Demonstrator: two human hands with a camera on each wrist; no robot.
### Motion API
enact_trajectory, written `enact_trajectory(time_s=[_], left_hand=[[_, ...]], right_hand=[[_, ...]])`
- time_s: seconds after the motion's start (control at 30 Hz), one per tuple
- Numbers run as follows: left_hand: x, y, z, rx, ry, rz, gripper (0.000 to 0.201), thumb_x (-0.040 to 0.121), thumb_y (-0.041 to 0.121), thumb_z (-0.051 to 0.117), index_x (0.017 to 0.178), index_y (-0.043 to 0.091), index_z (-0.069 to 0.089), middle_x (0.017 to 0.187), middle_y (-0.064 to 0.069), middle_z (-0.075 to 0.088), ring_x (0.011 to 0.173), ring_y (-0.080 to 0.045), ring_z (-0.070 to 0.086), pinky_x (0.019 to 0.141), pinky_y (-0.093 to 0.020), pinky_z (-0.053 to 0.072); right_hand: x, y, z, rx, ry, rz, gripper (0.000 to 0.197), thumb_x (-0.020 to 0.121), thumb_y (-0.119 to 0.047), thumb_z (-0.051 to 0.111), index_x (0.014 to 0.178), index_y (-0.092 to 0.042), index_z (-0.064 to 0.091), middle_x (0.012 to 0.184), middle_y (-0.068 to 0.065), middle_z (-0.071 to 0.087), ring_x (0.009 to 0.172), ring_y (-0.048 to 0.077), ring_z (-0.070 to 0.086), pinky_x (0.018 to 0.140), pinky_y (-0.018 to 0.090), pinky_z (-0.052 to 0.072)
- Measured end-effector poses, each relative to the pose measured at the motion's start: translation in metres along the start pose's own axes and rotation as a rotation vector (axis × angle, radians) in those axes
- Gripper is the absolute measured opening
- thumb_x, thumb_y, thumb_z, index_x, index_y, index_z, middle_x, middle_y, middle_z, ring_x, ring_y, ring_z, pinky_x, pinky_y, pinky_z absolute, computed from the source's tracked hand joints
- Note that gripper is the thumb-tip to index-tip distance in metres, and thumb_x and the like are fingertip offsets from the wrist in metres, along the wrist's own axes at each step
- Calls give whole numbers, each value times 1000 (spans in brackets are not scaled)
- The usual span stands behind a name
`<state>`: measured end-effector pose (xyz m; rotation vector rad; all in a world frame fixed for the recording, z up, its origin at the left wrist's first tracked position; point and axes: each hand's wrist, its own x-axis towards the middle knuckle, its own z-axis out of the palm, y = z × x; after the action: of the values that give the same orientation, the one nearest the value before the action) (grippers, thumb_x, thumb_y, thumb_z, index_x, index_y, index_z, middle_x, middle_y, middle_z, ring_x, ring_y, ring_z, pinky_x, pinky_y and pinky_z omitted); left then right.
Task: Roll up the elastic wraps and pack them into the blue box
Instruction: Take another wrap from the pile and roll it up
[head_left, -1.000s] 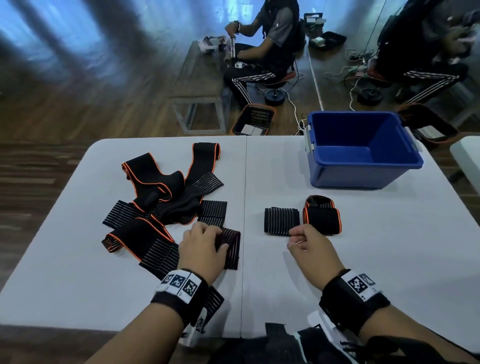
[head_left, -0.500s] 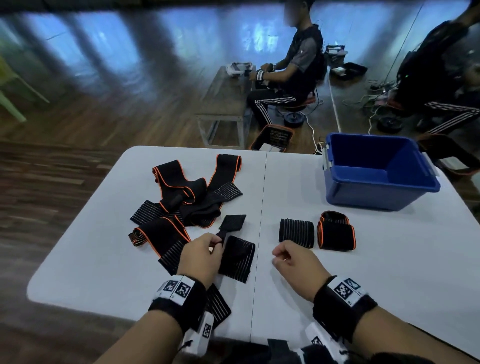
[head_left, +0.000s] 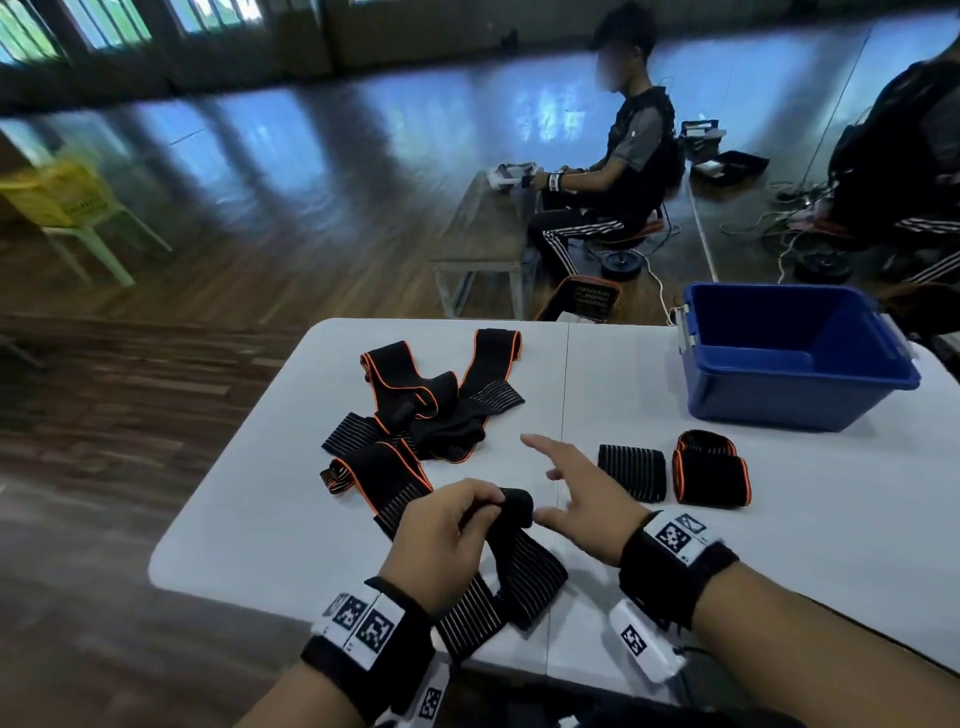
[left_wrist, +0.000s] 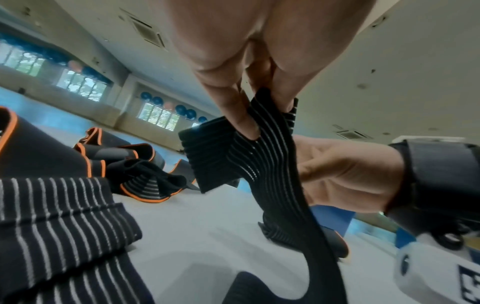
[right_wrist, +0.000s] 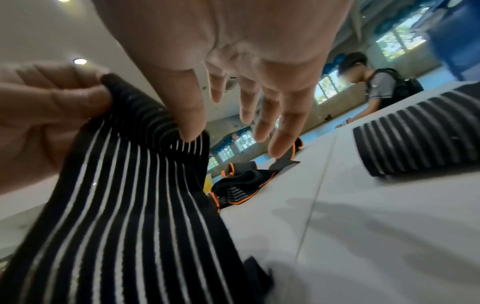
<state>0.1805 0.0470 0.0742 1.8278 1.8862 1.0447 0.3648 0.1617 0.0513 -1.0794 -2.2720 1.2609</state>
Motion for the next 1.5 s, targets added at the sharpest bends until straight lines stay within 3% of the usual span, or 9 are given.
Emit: enact_trajectory(time_s=[0.13,0.27,0.4,0.6,0.8,1.0,1.1,1.27,1.5], left_hand=[[-7,12,-10,-19,-79,66,15,91,21,59,98,34,62,87,13,66,82,-8,62,71,-23,49],[-7,17,-21,-109,-121,79,14,89,17,58,92,30,59,82,10,63,76,-13,60,67,-35,50],[-7,11,-28,-228,-174,49,18,87,12,59,87,30,57,75,11,60,69,-10,56,62,-34,49],[-13,-11,-36,-252,-380,52,22,85,14,59,86,35,55,78,8,61,70,-12,57,64,-34,50],[-22,-38,-44,-204,-544,73,10,89,16,59,88,27,58,76,10,59,67,-5,54,62,-19,41],[-17,-85,-49,-52,-464,49,12,95,37,53,92,31,62,86,21,58,83,5,54,75,-19,43],[-6,-118,-42,140,-401,-50,12,94,44,53,89,34,60,97,15,50,92,-4,50,85,-28,47],[3,-136,-23,459,-545,-157,47,81,59,66,115,29,57,119,4,40,109,-20,41,96,-36,48],[8,-139,-20,298,-456,-155,25,85,36,61,107,28,54,106,6,54,98,-16,51,85,-28,46]], right_hand=[[0,-11,11,7,-64,-60,79,87,-6,62,148,-46,30,144,-19,41,120,4,52,88,7,39],[-4,-10,15,209,-16,1,79,81,9,50,136,-47,46,109,-8,67,98,5,63,89,23,48],[-9,-18,15,611,29,197,50,92,4,48,126,-30,61,75,6,66,73,19,63,77,37,54],[-1,-32,24,884,181,388,21,100,-18,52,110,-7,66,100,17,75,83,29,70,80,41,58],[20,-38,39,902,395,441,31,79,21,65,100,-2,65,102,18,67,85,23,68,66,29,59],[19,-44,42,815,468,452,29,79,22,63,96,-2,68,82,13,74,73,22,72,68,33,58],[12,-44,43,700,490,440,28,78,19,67,92,-4,70,84,13,72,76,22,70,74,35,58],[4,-45,47,539,563,419,24,80,16,67,86,-6,71,81,10,71,78,20,67,76,35,57],[-10,-45,44,433,585,436,25,83,9,68,86,-14,76,88,6,75,81,16,71,73,25,54]])
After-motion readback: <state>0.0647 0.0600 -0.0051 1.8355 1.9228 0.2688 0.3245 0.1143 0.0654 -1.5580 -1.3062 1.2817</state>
